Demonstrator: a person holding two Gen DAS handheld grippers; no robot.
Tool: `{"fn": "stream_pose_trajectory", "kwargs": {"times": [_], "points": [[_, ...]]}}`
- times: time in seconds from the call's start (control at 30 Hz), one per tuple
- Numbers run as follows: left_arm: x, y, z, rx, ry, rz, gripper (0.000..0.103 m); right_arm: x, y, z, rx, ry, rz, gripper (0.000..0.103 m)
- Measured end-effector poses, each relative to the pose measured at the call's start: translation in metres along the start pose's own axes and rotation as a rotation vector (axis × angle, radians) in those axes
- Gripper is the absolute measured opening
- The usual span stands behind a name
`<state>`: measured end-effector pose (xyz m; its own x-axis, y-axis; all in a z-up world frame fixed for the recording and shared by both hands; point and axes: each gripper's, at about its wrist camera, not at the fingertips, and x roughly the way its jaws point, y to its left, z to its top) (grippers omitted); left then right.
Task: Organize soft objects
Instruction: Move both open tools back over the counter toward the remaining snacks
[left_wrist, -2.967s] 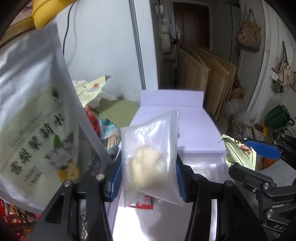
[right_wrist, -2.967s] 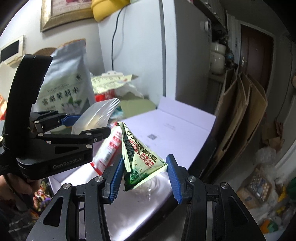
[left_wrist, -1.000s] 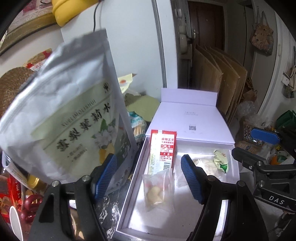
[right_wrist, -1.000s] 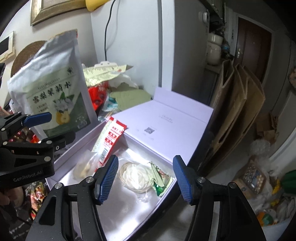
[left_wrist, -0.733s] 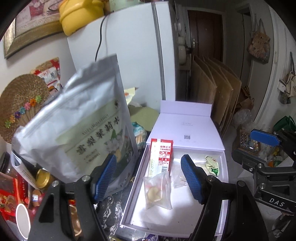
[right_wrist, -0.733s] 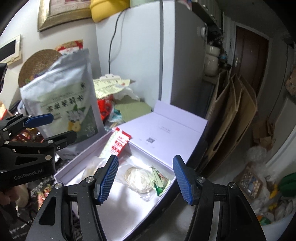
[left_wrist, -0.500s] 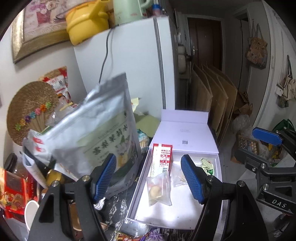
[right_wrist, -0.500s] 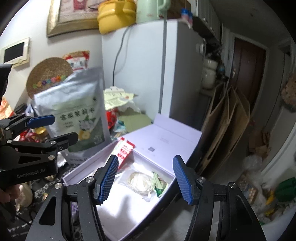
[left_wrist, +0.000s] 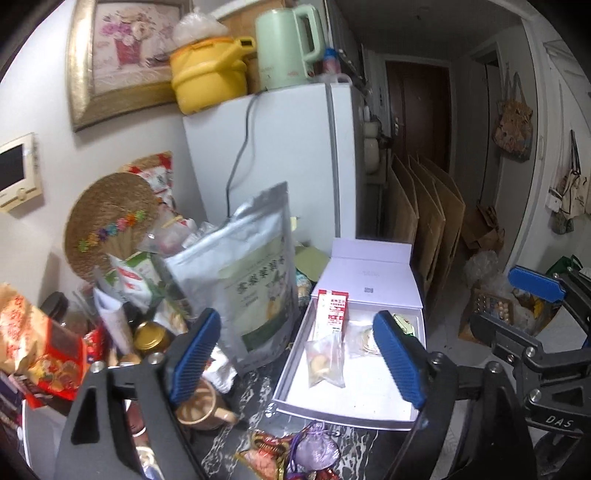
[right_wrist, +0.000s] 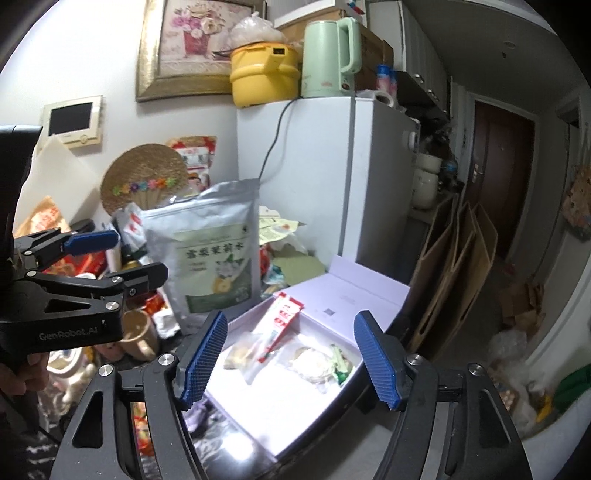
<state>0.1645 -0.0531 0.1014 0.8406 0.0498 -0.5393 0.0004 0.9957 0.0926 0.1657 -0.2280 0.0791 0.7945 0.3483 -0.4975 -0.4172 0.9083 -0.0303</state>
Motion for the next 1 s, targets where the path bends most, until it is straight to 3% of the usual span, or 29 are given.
{"fn": "stream_pose_trajectory", "kwargs": {"times": [0.27,0.47,0.8,1.0], "points": [[-0.046,0.006,-0.027,0.005,-0.044,0.038,0.092,-0.038,0.018,-0.019,-0.016,-0.034,0.017,0.08],[-0.065,0.008,-0.055,-0.01,-0.028,0.031,0.093,-0.053,0.034,-0.039,-0.038,-0.032,0.041,0.08],[-0.074,0.009,-0.097,-0.033,0.015,0.032,0.093,-0.061,0.054,-0.071,-0.047,-0.013,0.08,0.08],[-0.068,0.008,-0.124,-0.059,0.06,0.025,0.093,-0.054,0.059,-0.1,-0.016,0.043,0.103,0.08]]}}
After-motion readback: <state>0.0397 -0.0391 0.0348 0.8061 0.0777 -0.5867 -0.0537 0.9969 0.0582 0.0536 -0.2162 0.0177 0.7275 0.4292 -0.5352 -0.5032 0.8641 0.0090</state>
